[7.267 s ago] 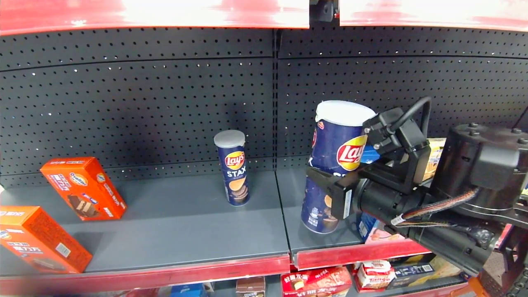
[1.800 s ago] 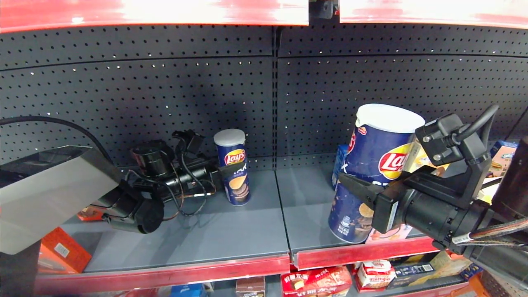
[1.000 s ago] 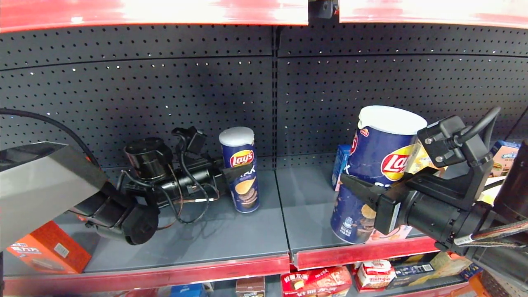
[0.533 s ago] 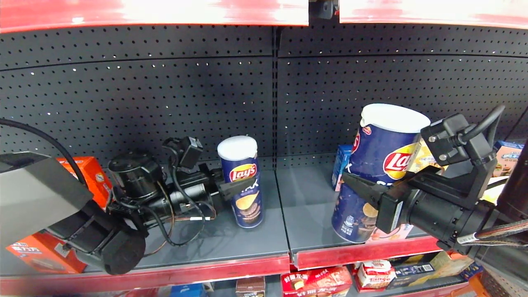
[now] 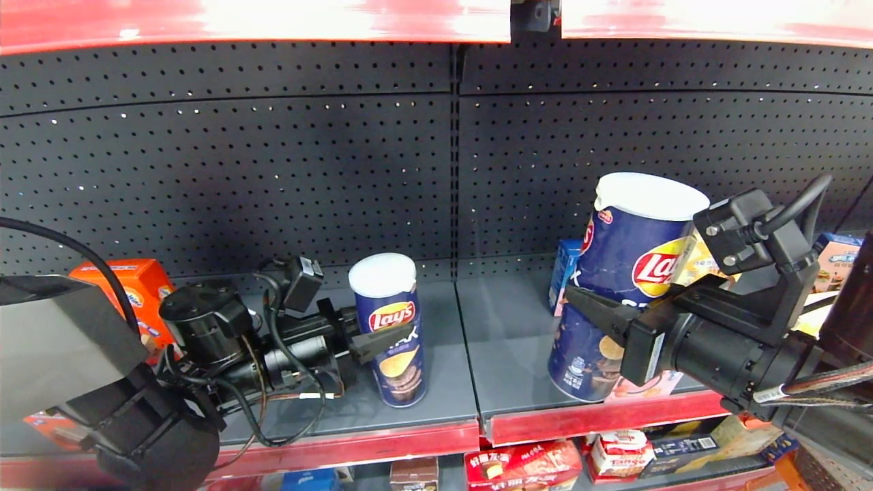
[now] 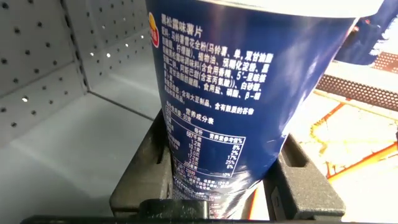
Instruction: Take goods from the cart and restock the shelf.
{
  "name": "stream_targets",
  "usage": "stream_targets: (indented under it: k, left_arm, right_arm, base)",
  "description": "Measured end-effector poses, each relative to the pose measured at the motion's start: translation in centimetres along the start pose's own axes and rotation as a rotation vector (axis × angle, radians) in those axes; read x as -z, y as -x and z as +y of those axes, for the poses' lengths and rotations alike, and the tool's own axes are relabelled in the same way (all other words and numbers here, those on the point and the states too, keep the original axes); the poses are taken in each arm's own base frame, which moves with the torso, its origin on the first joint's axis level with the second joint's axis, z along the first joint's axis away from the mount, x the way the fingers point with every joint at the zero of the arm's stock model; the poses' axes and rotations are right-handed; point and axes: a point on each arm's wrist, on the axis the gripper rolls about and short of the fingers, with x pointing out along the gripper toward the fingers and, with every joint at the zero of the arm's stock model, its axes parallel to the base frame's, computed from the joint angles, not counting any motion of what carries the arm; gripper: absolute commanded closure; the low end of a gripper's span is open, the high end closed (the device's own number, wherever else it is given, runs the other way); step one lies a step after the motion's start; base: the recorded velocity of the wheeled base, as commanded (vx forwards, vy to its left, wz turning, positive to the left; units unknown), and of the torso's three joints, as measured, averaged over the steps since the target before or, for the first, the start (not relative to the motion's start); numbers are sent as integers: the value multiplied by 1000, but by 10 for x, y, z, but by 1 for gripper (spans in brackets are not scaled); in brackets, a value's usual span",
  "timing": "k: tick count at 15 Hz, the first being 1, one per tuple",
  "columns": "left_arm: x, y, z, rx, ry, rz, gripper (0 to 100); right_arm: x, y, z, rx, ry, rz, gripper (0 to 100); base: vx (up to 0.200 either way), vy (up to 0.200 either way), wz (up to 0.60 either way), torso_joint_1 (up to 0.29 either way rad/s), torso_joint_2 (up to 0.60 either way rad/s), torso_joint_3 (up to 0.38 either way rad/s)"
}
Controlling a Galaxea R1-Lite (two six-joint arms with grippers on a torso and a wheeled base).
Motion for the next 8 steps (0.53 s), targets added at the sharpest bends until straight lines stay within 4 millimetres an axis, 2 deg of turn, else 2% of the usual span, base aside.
stream_targets:
  k: [7,8]
  left_arm:
    - [9,1,0,-3,20,25,100]
    - [9,1,-1,-2,19,26,0]
  right_arm:
    - [0,1,0,1,0,-1,100]
    - [0,1,-1,4,-1,-1,100]
  base:
    - [0,0,0,0,0,0]
    - [0,0,0,0,0,0]
